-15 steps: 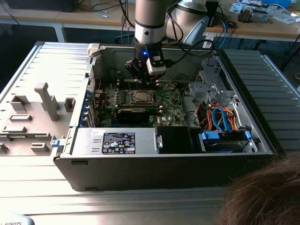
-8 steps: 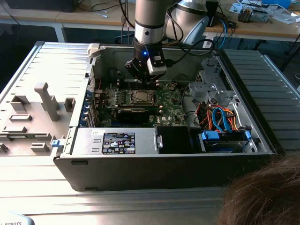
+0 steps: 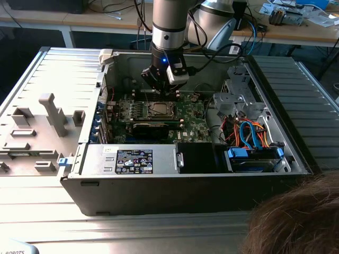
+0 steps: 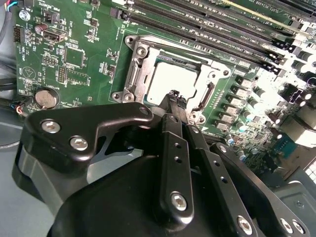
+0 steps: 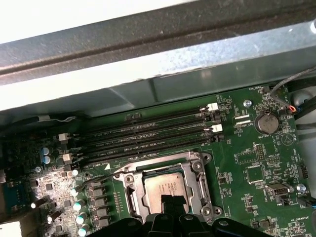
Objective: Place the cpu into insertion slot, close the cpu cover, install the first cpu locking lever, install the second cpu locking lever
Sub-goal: 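Install the first cpu locking lever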
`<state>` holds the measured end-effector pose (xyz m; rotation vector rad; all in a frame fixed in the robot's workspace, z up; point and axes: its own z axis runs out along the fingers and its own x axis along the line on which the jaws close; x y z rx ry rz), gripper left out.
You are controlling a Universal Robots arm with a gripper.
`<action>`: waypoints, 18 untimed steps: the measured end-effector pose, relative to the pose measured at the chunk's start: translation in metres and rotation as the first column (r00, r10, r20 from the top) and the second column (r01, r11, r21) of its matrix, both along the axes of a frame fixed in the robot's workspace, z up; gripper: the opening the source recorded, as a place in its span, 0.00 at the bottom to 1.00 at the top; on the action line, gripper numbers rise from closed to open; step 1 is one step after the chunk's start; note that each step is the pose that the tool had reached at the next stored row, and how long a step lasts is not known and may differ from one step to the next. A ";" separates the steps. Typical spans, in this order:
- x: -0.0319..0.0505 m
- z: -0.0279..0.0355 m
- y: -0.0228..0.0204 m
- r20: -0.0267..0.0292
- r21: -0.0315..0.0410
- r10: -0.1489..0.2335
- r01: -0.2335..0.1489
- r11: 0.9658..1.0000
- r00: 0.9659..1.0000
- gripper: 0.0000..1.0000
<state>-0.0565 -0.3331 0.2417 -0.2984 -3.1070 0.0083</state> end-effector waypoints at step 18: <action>0.0000 0.0000 0.0000 0.000 0.000 0.043 -0.043 0.999 0.999 0.11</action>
